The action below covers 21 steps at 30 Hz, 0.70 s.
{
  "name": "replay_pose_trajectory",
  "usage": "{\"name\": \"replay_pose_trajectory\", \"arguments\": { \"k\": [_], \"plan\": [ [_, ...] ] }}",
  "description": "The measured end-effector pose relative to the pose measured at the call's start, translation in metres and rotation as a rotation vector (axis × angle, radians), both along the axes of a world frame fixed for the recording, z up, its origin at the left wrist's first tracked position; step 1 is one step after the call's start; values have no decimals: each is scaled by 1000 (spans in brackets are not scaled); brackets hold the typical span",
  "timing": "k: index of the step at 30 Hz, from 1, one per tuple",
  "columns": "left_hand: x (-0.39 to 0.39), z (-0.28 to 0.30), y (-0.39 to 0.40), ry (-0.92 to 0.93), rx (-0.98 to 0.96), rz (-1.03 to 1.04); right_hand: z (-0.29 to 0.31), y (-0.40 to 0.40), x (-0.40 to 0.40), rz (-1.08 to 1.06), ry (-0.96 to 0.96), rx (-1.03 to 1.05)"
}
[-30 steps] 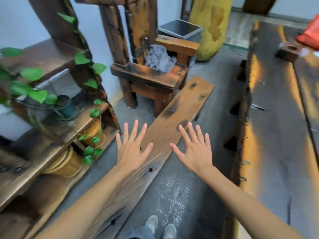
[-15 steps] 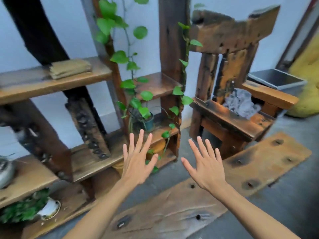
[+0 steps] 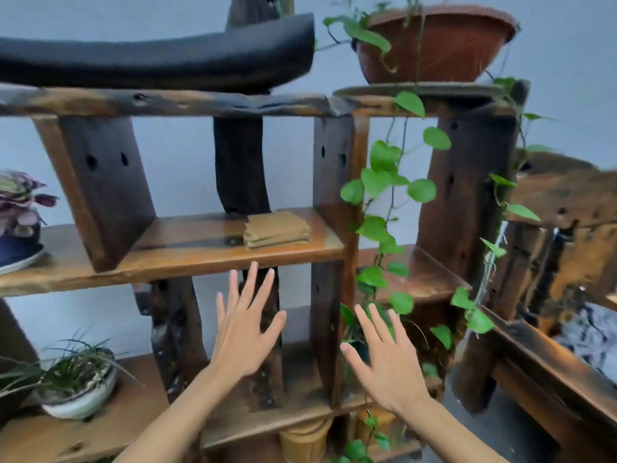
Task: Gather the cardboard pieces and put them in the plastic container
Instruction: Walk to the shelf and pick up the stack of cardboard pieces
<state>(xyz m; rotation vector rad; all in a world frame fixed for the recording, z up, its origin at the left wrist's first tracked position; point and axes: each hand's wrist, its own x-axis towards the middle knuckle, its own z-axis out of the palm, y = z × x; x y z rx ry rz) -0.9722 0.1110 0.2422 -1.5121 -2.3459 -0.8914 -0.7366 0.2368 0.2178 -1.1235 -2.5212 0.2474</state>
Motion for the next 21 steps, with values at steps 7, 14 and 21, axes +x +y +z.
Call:
{"name": "replay_pose_trajectory", "arguments": {
  "k": [7, 14, 21],
  "plan": [
    [-81, 77, 21, -127, 137, 3, 66, 37, -95, 191, 277, -137],
    [-117, 112, 64, -690, 140, 131, 122, 93, -164, 107, 420, -317],
    [-136, 120, 90, -1211, 193, 228, 139, 138, -214, 25, 284, -511]
  ]
}}
